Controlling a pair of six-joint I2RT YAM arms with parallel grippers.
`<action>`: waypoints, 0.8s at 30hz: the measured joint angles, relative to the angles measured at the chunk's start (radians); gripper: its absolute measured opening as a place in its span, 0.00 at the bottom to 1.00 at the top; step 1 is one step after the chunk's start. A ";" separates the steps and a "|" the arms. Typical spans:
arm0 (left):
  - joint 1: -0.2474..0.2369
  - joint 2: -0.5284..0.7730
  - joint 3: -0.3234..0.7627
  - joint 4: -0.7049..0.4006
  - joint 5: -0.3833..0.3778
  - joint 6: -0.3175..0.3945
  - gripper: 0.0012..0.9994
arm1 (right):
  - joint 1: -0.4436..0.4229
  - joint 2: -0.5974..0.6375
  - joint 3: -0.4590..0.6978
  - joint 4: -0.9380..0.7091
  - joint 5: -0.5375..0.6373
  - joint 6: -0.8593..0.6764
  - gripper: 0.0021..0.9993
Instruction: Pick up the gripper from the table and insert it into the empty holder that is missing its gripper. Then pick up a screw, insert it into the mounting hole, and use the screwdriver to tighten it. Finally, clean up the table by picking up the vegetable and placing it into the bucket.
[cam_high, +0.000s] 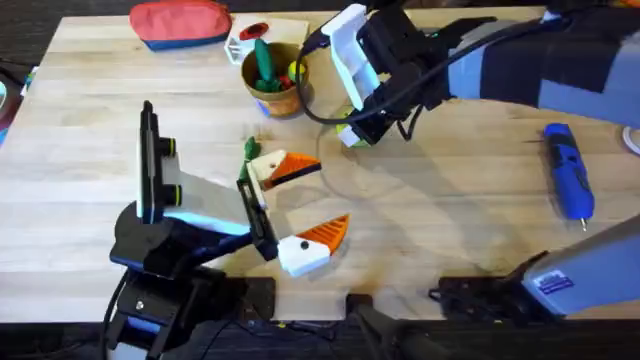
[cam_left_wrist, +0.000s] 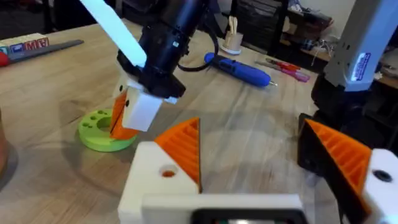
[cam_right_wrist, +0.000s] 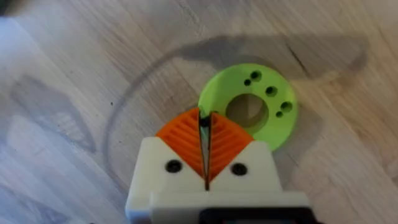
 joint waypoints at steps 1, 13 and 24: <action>0.000 0.000 0.000 0.000 0.000 0.000 0.99 | 0.000 0.000 0.000 -0.002 0.021 0.005 0.00; 0.000 0.000 0.000 0.000 0.000 0.000 0.99 | 0.000 -0.041 0.028 -0.061 0.082 0.005 0.00; 0.000 0.000 0.000 0.000 0.000 0.000 0.99 | 0.038 -0.332 0.174 -0.281 0.081 0.049 0.00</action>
